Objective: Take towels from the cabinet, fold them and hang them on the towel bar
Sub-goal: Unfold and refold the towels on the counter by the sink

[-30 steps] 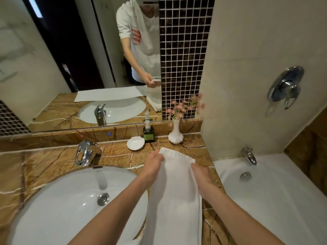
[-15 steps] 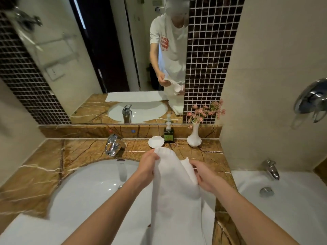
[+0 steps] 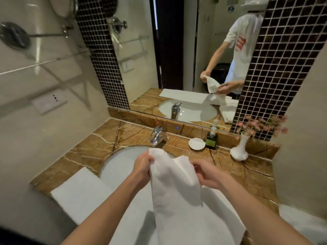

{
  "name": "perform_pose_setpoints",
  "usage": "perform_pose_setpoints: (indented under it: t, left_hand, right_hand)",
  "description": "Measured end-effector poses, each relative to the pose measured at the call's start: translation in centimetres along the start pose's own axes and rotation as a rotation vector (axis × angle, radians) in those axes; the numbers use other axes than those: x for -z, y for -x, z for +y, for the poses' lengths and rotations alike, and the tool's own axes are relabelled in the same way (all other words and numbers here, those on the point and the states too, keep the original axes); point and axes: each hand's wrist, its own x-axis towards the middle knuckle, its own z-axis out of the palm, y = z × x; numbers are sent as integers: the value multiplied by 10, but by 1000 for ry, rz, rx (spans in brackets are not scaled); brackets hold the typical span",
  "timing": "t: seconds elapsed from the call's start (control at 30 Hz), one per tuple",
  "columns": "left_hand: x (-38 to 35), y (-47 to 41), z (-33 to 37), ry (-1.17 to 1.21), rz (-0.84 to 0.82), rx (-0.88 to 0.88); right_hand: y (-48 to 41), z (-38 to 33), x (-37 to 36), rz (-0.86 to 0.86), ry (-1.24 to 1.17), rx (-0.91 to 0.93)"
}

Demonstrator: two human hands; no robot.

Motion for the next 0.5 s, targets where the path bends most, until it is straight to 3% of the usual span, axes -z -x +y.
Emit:
perform_pose_setpoints:
  t: [0.37,0.5]
  left_hand:
    - [104,39,-5,274,16,-49]
    - [151,51,-14,362,9,-62]
  right_hand:
    - [-18,18,-101,-363,250,-233]
    - [-21,26,-148,-415,297,-244]
